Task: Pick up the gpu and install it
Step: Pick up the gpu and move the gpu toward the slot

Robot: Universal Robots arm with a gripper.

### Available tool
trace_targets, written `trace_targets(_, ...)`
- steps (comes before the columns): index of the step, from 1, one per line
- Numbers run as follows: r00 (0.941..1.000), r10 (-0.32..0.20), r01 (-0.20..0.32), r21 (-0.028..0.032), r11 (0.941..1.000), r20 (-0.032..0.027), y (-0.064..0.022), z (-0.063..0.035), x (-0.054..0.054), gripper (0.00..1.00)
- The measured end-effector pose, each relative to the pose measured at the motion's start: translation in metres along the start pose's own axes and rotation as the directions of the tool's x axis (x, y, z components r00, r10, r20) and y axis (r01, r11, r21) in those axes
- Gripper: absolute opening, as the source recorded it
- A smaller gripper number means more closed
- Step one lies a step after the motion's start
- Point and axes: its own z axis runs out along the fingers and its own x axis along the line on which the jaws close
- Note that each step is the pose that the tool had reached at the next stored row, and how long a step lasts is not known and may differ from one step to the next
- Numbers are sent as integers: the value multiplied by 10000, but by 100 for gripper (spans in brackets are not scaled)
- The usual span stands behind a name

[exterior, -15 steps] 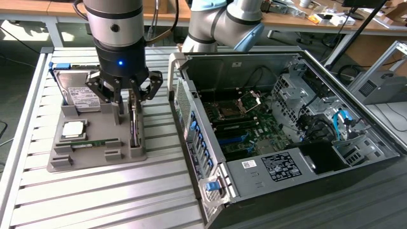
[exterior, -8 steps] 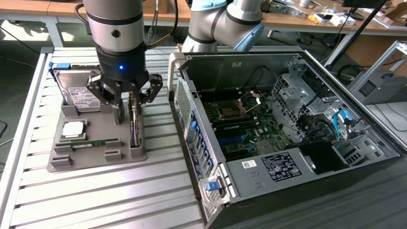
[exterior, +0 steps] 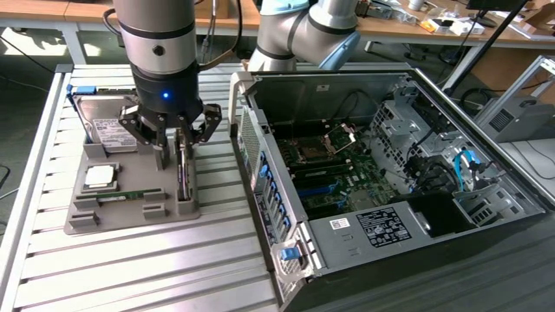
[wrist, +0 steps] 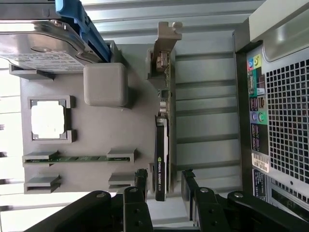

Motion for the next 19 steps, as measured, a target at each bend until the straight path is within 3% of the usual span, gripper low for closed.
trace_targets(13,10000,-2,2,33,10000,4,74,95,-6,42)
trace_targets(19,10000,-1,1,34,10000,3,101,190,-11,42)
